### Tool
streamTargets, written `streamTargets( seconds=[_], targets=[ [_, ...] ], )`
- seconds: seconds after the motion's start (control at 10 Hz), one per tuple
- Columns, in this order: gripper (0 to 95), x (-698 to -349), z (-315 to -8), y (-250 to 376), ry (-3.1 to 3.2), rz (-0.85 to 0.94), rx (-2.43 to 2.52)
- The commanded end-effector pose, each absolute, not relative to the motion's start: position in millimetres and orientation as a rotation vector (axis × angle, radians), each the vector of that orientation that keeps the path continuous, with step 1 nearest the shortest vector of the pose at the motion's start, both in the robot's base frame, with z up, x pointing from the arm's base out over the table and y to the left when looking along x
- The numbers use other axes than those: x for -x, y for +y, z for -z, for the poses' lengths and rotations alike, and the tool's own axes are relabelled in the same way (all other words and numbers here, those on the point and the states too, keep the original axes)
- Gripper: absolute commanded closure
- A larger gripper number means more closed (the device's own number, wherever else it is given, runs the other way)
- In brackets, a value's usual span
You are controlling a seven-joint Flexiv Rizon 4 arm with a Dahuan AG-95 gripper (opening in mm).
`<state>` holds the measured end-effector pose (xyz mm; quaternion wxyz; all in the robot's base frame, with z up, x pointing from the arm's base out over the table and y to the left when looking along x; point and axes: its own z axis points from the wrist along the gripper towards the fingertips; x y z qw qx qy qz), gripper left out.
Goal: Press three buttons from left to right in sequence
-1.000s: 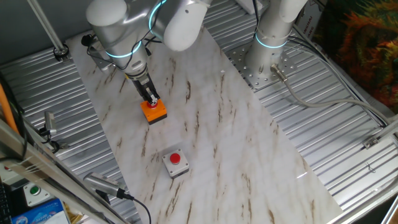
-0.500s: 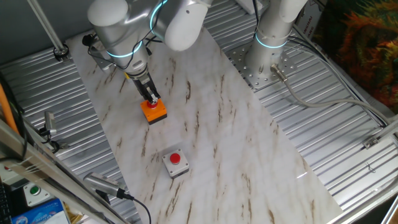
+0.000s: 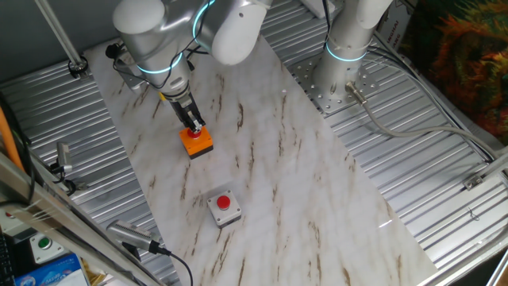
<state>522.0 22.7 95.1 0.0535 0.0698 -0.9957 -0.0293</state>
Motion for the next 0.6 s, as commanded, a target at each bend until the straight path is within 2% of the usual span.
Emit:
streamTargets(
  seconds=[0.1, 0.6],
  targets=[
    [95.0, -522.0, -95.2, 22.5, -3.025, 0.088, -0.213],
    [95.0, -521.4, -93.2, 20.2, -3.024, 0.085, -0.232]
  ],
)
